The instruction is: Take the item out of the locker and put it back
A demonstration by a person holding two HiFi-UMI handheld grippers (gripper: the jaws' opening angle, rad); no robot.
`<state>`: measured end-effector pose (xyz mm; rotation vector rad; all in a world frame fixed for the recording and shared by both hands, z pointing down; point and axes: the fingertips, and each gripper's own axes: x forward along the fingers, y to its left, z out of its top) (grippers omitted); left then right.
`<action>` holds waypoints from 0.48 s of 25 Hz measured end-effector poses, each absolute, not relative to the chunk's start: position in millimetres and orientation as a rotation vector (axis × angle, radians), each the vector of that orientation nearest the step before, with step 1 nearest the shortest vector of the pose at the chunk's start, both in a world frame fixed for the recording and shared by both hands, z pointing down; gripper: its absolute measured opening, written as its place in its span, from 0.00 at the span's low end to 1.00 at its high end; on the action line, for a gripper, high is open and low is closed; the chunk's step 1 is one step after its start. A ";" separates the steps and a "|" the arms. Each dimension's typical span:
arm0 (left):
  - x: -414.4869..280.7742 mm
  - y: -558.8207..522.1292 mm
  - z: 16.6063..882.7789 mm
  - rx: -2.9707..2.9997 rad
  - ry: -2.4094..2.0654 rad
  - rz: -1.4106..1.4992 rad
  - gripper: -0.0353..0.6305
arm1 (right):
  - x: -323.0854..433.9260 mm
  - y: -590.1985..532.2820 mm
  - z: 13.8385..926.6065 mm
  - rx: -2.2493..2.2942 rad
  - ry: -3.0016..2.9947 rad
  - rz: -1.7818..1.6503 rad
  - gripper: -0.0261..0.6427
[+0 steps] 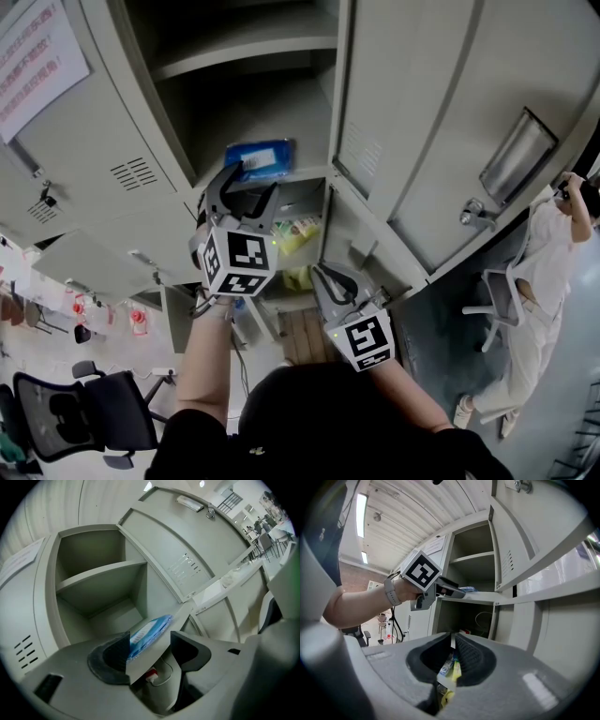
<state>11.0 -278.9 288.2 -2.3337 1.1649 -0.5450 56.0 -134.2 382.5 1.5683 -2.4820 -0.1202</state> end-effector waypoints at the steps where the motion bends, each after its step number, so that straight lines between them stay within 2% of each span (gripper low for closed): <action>1: 10.0 -277.9 289.4 -2.335 1.167 -0.545 0.46 | 55.9 -133.8 382.7 1.567 -2.482 -0.118 0.08; 12: -10.1 -260.4 289.2 -2.352 1.186 -0.474 0.46 | 44.1 -137.6 386.4 1.541 -2.503 -0.092 0.08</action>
